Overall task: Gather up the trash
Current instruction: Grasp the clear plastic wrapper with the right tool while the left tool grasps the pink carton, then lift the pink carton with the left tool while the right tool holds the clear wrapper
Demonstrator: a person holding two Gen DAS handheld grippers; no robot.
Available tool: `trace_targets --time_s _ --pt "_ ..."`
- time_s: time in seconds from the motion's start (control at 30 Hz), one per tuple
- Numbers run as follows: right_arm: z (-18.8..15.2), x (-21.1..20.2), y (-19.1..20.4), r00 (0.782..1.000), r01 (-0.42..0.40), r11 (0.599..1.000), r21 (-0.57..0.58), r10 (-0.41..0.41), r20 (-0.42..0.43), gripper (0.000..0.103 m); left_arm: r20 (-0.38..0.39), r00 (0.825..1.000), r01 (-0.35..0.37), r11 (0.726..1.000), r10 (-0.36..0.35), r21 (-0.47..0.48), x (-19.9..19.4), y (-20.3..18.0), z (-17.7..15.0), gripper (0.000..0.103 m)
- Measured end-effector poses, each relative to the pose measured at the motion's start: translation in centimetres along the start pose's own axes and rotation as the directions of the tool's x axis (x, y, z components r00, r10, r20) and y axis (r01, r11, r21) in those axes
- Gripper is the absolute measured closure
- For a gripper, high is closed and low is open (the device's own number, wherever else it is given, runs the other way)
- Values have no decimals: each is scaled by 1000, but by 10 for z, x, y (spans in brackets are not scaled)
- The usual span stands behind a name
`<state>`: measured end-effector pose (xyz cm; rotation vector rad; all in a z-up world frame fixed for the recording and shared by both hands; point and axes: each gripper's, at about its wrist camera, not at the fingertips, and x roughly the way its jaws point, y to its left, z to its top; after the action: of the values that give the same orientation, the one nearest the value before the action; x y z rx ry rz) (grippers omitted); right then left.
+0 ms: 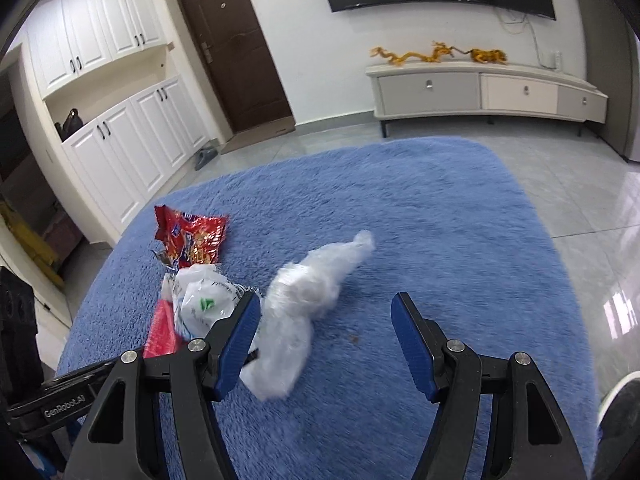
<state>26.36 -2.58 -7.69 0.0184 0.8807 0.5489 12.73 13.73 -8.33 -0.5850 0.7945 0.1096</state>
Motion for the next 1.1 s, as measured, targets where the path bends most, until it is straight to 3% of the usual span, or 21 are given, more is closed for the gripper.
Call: trace_targets --time_s 0.07,0.2,0.4,0.43,0.47,0.5,0.53,1.0,1.07,1.1 --pt "2 4 1 1000 -12 1000 4 12 -6 38 10 1000 -8 1000 8 -11 -3 5 0 94" --pt "1 10 -1 999 -22 999 24 23 -35 52 28 999 -22 1000 23 -15 -10 9 -3 95" --pt "0 22 13 996 -18 999 -41 14 -88 54 41 999 -35 999 36 -21 -24 15 -9 96" --pt "0 23 17 996 -15 998 -54 10 -91 59 45 998 -39 999 39 -16 -28 16 -12 96" --pt "-1 24 18 996 -18 998 -59 13 -93 71 48 998 -39 999 40 -9 -32 16 -14 96" --pt "-1 24 18 996 -24 998 -56 18 -92 89 50 998 -39 999 39 -4 -35 14 -15 96" --pt "-2 22 16 995 -34 998 -44 30 -91 92 53 998 -38 999 38 3 -39 13 -17 96" --pt "-51 -76 -14 999 -28 999 33 27 29 94 76 997 -14 999 10 43 -77 -13 -49 96" --pt "-56 -89 -20 999 -30 998 46 28 38 94 69 998 11 1000 -12 9 -79 -10 -48 93" --pt "-57 -93 -24 999 -31 998 54 29 41 94 66 998 22 1000 -22 -6 -78 -9 -46 84"
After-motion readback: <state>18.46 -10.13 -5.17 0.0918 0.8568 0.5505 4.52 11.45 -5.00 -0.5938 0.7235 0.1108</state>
